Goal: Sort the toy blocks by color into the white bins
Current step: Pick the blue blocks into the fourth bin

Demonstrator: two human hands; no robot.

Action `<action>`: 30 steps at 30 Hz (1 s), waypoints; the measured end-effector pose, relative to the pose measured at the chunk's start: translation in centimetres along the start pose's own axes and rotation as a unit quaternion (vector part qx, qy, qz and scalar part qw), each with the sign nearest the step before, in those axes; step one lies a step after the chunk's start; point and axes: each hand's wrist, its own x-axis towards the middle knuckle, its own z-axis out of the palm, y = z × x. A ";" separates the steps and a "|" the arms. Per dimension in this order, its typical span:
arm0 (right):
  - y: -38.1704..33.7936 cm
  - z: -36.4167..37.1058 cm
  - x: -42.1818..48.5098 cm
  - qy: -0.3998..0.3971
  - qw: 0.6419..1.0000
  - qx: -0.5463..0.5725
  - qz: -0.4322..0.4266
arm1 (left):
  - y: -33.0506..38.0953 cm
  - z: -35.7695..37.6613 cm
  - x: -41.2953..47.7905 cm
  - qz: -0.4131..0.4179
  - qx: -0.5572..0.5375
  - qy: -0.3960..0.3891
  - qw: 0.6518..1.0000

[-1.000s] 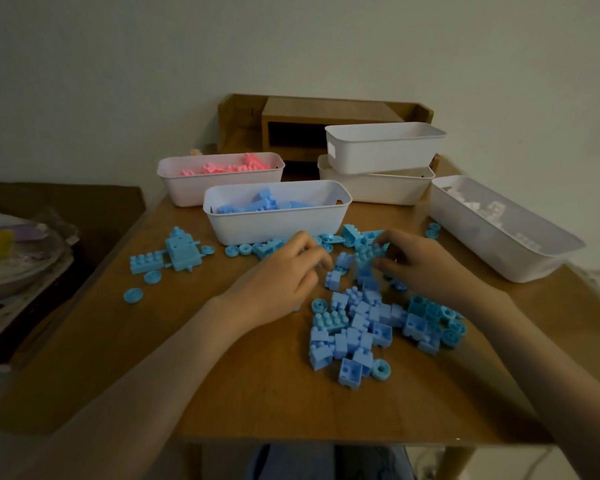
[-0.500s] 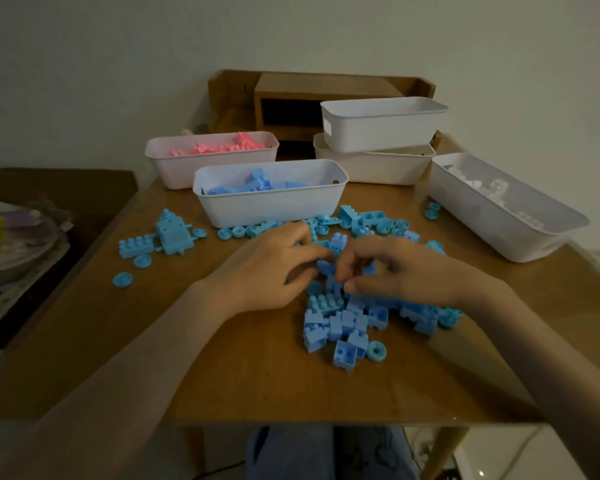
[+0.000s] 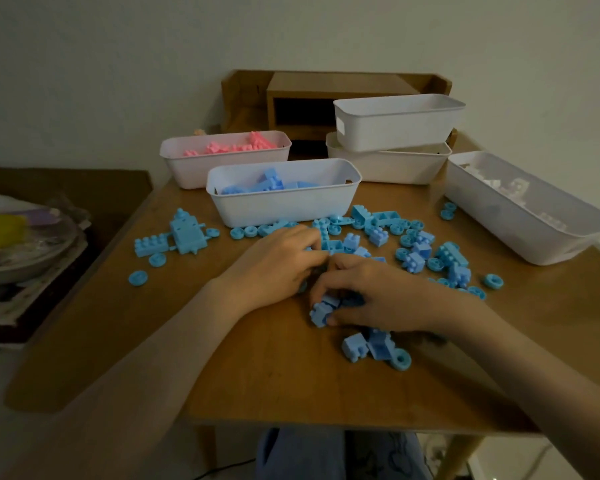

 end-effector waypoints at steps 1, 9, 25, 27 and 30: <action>0.1 0.0 0.2 0.003 1.000 -0.007 0.006 | 0.0 0.0 0.0 -0.007 0.001 0.003 1.000; 0.9 0.2 0.7 0.072 0.996 -0.057 0.016 | 0.3 -0.1 -0.1 -0.063 -0.079 0.006 0.995; 4.4 -2.8 0.5 0.203 0.964 0.094 0.143 | 0.9 -1.6 -0.5 -0.015 -0.043 -0.045 0.998; 4.6 -2.6 1.0 0.175 0.973 0.055 0.139 | 0.9 -1.3 -0.5 -0.031 -0.042 -0.028 0.998; 4.8 -2.2 1.5 0.124 0.985 0.012 0.123 | 0.8 -1.2 -0.4 -0.096 -0.089 0.011 0.991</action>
